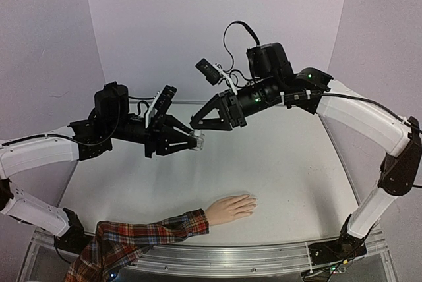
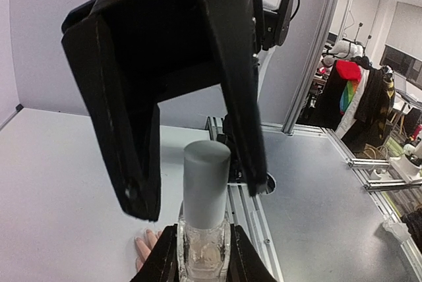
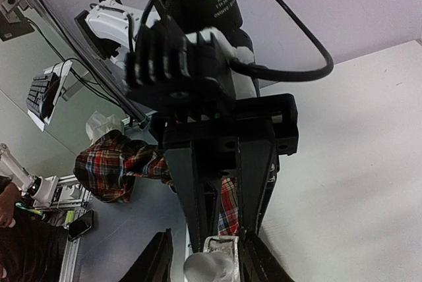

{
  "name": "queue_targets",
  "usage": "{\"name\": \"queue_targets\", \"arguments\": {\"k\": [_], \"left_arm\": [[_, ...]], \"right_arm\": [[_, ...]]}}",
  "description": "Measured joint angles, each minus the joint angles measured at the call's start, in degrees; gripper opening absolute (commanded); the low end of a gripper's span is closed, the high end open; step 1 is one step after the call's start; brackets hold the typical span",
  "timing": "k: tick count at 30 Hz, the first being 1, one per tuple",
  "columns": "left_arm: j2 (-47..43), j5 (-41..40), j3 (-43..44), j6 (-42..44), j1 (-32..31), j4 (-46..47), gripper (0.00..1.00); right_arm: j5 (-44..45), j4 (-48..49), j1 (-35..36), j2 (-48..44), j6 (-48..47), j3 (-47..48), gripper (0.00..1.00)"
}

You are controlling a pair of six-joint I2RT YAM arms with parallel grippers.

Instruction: Paint the nails

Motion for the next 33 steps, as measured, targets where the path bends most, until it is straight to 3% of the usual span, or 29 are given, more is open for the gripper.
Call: {"name": "queue_targets", "arguments": {"k": [3,8,12,15,17,20,23,25,28,33], "left_arm": [[0.0,0.3,0.4,-0.1,0.0,0.0,0.00],[0.1,0.1,0.5,-1.2,0.1,-0.3,0.00],[0.0,-3.2,0.5,-4.0,0.3,-1.2,0.00],[-0.1,-11.0,0.5,-3.7,-0.1,-2.3,0.00],[0.0,-19.3,0.6,-2.9,-0.5,-3.1,0.00],[3.3,-35.2,3.5,-1.0,-1.6,-5.1,0.00],[7.8,-45.1,7.8,0.8,-2.3,-7.1,0.00],[9.2,-48.8,8.7,1.5,-2.4,-7.0,0.00],[9.1,-50.2,7.3,2.1,-2.4,-6.2,0.00],[6.0,-48.7,2.2,2.6,-1.6,-2.5,0.00]], "right_arm": [[-0.9,0.3,0.1,1.0,0.3,0.0,0.27],[-1.0,1.6,0.4,1.1,-0.5,0.0,0.00],[2.3,2.5,0.3,1.1,-2.7,-0.2,0.00],[7.8,4.3,0.3,0.7,-1.1,-1.6,0.00],[16.3,6.8,0.6,0.7,2.3,-2.7,0.00],[42.7,8.4,4.7,3.1,8.6,-1.0,0.00],[63.0,6.5,8.2,8.3,15.8,4.6,0.00],[71.3,5.4,9.4,11.9,19.7,8.5,0.00],[76.2,4.1,10.6,14.4,22.8,10.7,0.18],[72.1,0.6,11.2,14.1,22.9,11.2,0.63]]}}
